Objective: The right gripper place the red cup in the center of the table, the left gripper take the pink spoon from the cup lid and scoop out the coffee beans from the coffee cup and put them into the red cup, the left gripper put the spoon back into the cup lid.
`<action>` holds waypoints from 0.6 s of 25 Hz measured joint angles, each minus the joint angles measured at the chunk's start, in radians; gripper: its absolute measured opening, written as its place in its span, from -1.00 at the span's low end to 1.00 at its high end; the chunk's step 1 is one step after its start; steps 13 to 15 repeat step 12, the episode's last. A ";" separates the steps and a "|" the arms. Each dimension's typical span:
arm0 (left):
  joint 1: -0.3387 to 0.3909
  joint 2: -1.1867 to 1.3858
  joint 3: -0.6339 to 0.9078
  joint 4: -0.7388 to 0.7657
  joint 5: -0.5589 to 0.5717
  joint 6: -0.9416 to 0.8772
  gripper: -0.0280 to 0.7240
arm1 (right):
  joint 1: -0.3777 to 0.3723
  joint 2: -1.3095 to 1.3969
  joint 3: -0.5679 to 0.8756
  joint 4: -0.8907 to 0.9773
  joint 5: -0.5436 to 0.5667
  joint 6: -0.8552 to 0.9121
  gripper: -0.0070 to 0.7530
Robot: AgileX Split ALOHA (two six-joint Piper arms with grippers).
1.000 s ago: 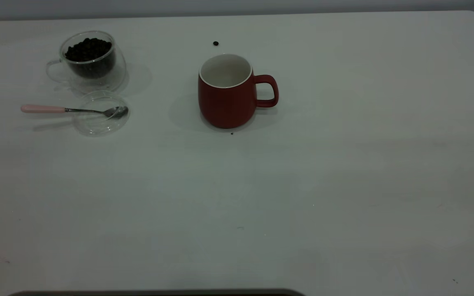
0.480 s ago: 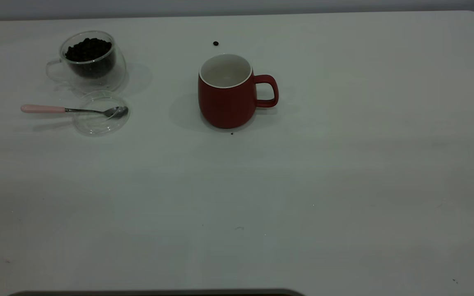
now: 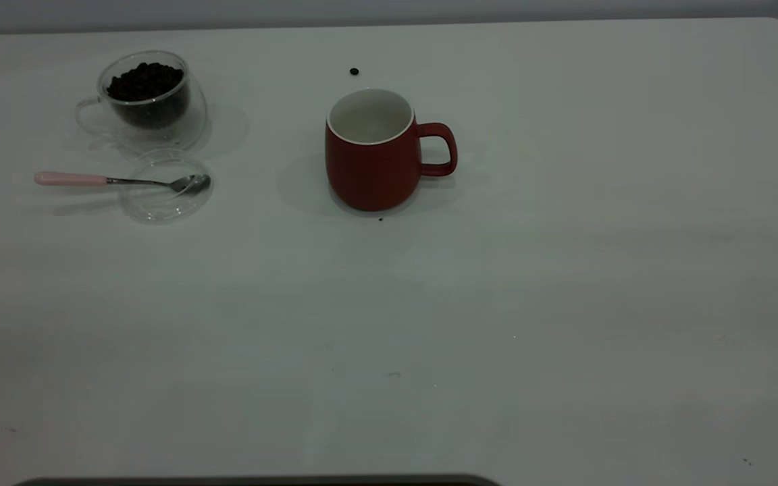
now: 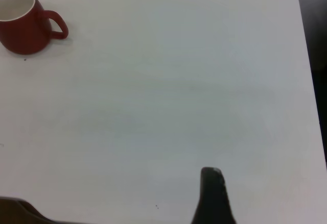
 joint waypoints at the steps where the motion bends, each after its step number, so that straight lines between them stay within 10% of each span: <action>1: 0.007 -0.017 0.000 0.000 0.005 0.000 0.25 | 0.000 0.000 0.000 0.000 0.000 0.000 0.57; 15: 0.025 -0.021 0.000 -0.018 0.009 0.000 0.25 | 0.000 0.000 0.000 0.001 0.000 0.000 0.57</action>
